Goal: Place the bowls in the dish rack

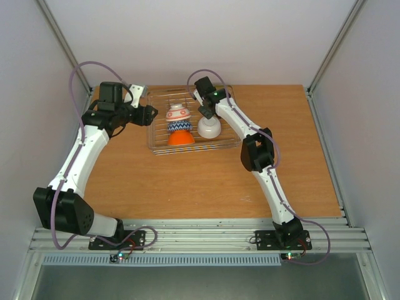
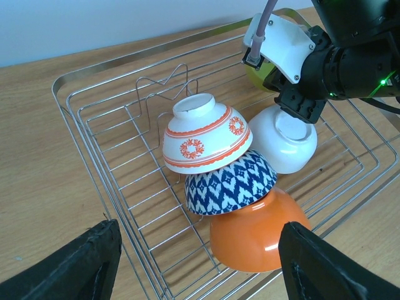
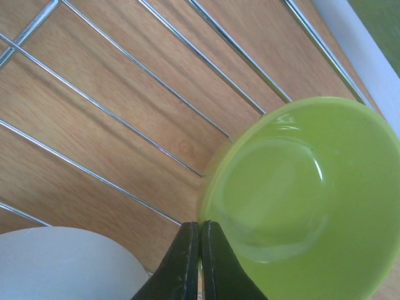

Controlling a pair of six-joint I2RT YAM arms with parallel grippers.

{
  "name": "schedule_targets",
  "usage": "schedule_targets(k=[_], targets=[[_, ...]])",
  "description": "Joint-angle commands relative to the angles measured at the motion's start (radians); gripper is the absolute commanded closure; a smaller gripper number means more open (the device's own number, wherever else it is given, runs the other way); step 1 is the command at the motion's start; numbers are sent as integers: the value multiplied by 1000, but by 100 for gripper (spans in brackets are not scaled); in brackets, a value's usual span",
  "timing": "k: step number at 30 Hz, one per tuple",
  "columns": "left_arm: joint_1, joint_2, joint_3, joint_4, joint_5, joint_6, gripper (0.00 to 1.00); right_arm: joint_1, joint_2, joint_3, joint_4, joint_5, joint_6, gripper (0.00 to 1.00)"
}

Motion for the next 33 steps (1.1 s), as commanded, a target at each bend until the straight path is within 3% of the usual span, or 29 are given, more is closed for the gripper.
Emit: schedule_targets(k=[1,10,14,23,33], targets=[[-1,2,-6,36,-1,9,30,-10,-38,-3,8,15,23,98],[-1,-5,-7,38,-4,10,30,-10,-71,-16,9,-25,68,99],[-1,-4,-7,37,-2,11,30,-10,-179,-133,77,-122,121,99],[-1,-13,-8,37,5,9,30,-64,-448,-454,325,-472,323,99],[-1,-18,-9,37,9,7,30,-214,-491,-662,628,-934,695,99]])
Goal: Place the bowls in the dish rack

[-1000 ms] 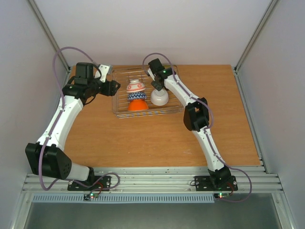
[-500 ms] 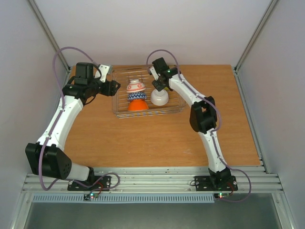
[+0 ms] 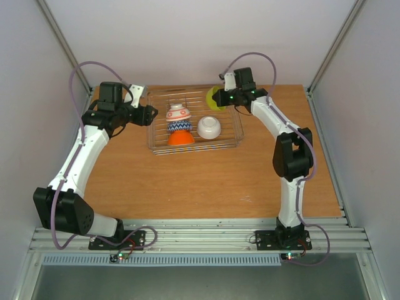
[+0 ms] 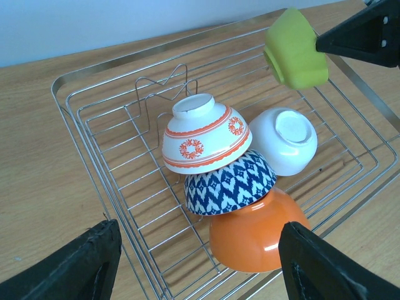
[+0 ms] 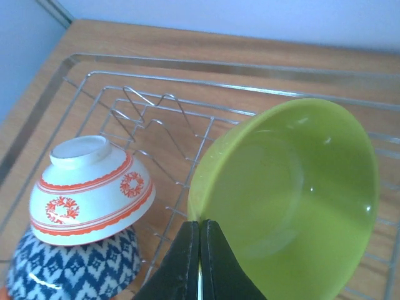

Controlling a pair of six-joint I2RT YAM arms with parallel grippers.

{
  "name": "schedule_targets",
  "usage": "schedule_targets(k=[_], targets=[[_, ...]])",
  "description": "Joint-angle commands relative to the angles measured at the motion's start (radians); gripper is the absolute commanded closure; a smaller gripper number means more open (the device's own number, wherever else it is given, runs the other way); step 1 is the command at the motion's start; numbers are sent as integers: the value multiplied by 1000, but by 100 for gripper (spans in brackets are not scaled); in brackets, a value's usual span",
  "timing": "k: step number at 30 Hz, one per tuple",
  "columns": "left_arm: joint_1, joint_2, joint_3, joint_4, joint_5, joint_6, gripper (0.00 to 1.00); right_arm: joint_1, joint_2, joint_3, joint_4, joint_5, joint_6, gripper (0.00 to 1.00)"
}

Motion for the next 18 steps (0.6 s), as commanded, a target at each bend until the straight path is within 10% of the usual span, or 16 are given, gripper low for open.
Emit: schedule_targets(k=[1,18], targets=[[-1,-20,-8,37,8,7,30,-58,-1,-76,249,-285,252,99],[-1,-21,-9,38,3,11,30,-153,266,-145,1430,-659,1328,99]])
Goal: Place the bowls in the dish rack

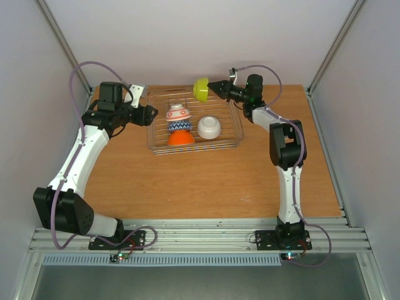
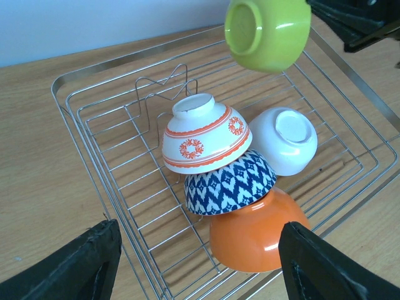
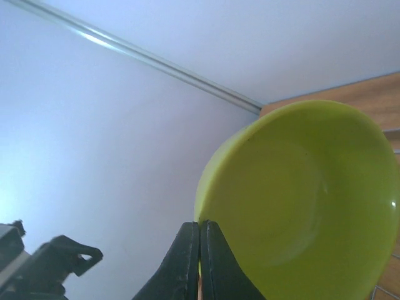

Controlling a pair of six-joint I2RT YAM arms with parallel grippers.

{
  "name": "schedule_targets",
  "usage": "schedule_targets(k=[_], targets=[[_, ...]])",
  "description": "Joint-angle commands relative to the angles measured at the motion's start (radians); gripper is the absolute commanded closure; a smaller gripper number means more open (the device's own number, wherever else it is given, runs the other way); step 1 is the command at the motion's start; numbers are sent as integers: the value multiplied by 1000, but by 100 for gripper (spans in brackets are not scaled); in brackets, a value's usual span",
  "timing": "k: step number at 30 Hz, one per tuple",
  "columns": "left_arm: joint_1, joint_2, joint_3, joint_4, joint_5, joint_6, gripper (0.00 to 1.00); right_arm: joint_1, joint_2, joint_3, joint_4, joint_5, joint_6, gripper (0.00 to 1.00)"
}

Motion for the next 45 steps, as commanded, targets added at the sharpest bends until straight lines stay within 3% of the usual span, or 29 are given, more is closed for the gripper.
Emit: schedule_targets(k=[1,16,24,28,35,45], targets=[[-1,-21,-9,37,3,11,30,-25,113,33,453,-64,429,99],[0,-18,-7,33,10,9,29,-28,96,-6,320,-86,378,99],[-1,-2,-3,30,30,3,29,-37,11,17,269,-124,362,99],[-1,0,-1,26,35,1,29,-38,54,77,288,-139,437,99],[-1,-8,-1,27,29,6,29,-38,227,238,533,-123,780,99],[-1,-2,-1,25,26,6,29,-37,161,184,315,-160,671,99]])
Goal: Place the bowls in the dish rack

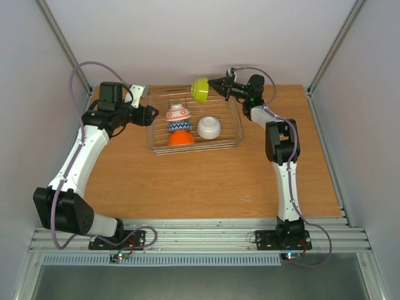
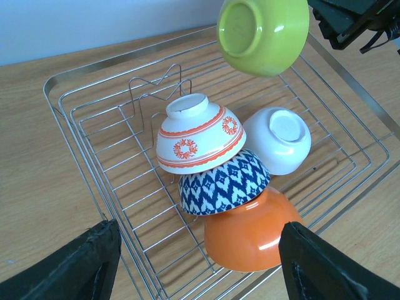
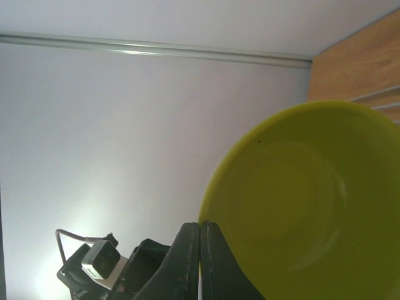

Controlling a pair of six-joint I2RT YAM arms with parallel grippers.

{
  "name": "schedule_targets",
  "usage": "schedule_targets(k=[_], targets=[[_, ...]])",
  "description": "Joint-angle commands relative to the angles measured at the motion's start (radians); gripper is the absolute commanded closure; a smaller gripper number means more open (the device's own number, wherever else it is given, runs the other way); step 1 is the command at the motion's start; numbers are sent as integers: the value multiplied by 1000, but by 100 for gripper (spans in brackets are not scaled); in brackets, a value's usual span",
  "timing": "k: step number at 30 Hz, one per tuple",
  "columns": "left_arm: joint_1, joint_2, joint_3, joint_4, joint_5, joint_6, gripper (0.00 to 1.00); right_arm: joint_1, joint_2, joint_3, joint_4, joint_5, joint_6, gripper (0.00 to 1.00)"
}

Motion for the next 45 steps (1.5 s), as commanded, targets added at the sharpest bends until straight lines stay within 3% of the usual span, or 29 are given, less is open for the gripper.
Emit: schedule_targets(k=[1,12,25,34,38,45], targets=[[-1,-3,-1,25,7,6,29,-5,-72,-37,-26,-16,-5,99],[-1,-7,-1,27,13,4,29,-5,-245,-382,18,2,-10,99],[-1,-14,-4,30,10,6,30,-5,-273,-417,-171,19,-68,99],[-1,-12,-4,31,13,3,29,-2,-286,-461,-125,18,-19,99],[-1,-16,-3,30,12,4,29,-1,-311,-485,-233,13,-83,99],[-1,-17,-2,29,12,4,29,-2,-374,-465,-615,49,-330,96]])
